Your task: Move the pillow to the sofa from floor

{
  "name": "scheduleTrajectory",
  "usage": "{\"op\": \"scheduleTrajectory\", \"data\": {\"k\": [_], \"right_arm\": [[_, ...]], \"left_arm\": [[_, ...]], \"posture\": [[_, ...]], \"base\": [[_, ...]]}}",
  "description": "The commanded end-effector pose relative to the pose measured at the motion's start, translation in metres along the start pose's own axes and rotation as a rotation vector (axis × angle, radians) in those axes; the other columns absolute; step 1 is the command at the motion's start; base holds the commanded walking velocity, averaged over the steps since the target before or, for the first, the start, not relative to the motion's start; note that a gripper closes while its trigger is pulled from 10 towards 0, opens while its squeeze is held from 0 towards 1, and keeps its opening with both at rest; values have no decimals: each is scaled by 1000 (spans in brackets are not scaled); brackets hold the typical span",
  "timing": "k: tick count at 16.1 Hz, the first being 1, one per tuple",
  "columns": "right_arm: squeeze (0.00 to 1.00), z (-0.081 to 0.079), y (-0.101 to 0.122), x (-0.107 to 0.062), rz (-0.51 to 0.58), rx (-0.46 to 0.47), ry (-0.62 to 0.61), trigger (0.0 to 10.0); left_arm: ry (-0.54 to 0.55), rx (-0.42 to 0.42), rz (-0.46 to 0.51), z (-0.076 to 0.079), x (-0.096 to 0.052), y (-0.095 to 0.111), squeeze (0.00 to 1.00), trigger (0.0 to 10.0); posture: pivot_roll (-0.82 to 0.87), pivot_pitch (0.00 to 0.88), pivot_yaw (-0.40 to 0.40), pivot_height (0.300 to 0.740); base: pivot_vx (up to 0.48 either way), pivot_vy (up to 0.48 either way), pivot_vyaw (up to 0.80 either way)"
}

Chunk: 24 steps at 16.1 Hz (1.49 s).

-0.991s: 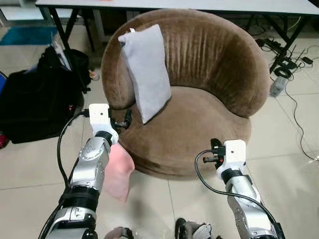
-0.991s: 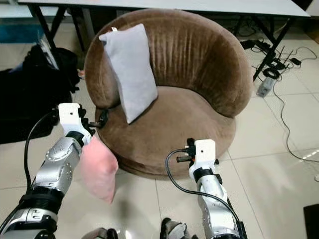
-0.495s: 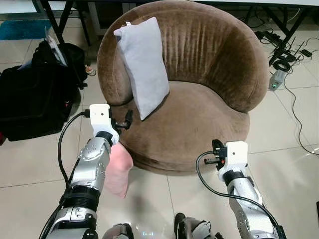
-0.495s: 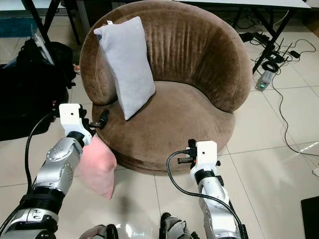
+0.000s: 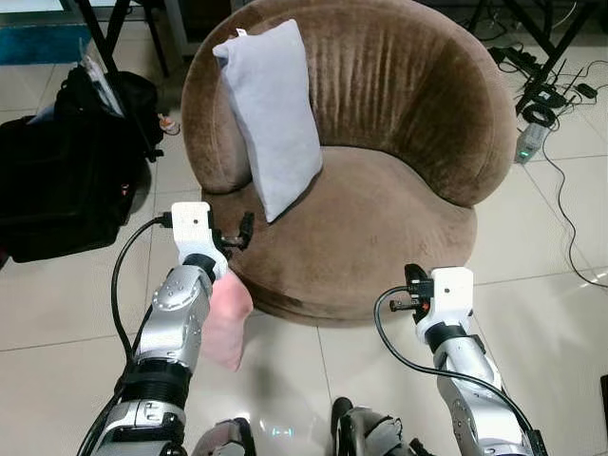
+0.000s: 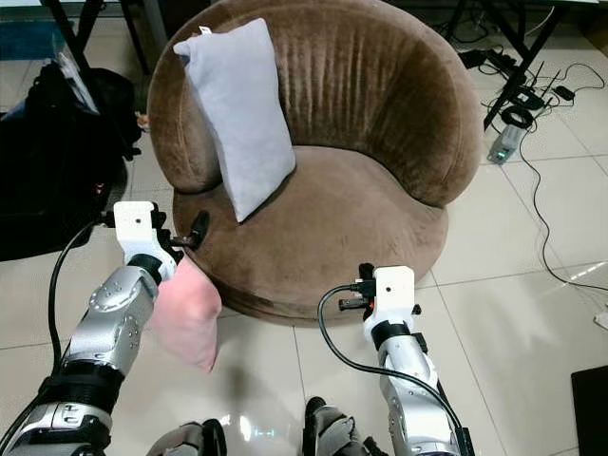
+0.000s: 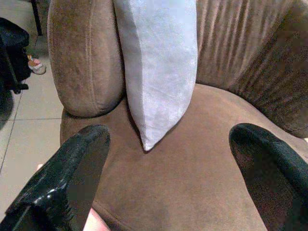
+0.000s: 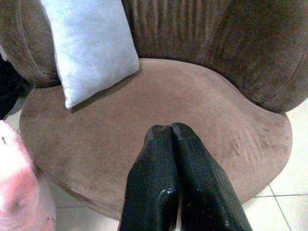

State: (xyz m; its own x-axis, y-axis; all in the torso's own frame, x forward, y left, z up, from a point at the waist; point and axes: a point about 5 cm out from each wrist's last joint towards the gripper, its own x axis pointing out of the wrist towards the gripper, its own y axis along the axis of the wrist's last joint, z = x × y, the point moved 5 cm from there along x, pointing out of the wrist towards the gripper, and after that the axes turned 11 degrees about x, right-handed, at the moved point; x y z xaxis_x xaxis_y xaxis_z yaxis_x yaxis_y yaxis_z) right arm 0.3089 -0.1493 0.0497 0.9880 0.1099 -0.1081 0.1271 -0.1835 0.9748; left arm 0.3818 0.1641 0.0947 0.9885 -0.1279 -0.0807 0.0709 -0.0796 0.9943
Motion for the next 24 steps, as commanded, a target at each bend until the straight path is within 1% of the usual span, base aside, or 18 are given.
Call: {"op": "scheduleTrajectory", "data": {"k": [1,3,4,10,12,13,15,17,18,21,23,24], "right_arm": [[0,6,-3,-5,-16,-1,-15,10000],[0,6,-4,-6,-22,-2,-13,10000],[0,6,-4,-6,-22,-3,-13,10000],[0,4,-3,-4,-28,-12,-2,10000],[0,4,-3,-3,-29,-16,0,10000],[0,4,-3,-3,-29,-17,1,10000],[0,3,-2,-2,-30,-19,2,10000],[0,4,-3,-3,-32,-20,0,10000],[0,3,-4,-3,-34,-20,0,10000],[0,3,-5,-2,-36,-20,1,10000],[0,3,-5,-2,-37,-20,-1,10000],[0,2,-5,-2,-37,-21,0,10000]], "left_arm": [[1,-3,-12,3,-3,-4,0,10000],[3,-8,-15,4,-4,-5,0,10000],[9,-7,-12,3,-5,-5,0,10000],[44,-2,-16,-4,-8,-7,0,10000],[36,10,-18,-2,-10,-9,0,10000],[17,24,-12,5,-12,-9,0,10000],[17,23,-17,6,-11,-10,0,10000],[37,23,-10,0,-9,-7,0,10000],[59,21,-6,-5,-8,-5,0,10000],[80,25,-5,-11,-7,-4,0,10000],[89,28,17,-13,-8,0,0,10000],[105,24,22,-17,-7,3,0,10000]], "posture": [[-133,239,-53,740],[-133,239,-53,740],[-134,249,-66,740],[-119,256,-89,740],[-119,259,-88,740],[-120,261,-86,740],[-121,262,-83,740],[-121,261,-80,740],[-119,260,-78,740],[-118,259,-75,740],[-118,259,-75,740],[-116,262,-74,740]], "base": [[0,0,0],[0,0,0],[0,0,0],[0,0,0],[0,0,0],[0,0,0],[0,0,0],[0,0,0],[0,0,0],[0,0,0],[0,0,0],[0,0,0]]}}
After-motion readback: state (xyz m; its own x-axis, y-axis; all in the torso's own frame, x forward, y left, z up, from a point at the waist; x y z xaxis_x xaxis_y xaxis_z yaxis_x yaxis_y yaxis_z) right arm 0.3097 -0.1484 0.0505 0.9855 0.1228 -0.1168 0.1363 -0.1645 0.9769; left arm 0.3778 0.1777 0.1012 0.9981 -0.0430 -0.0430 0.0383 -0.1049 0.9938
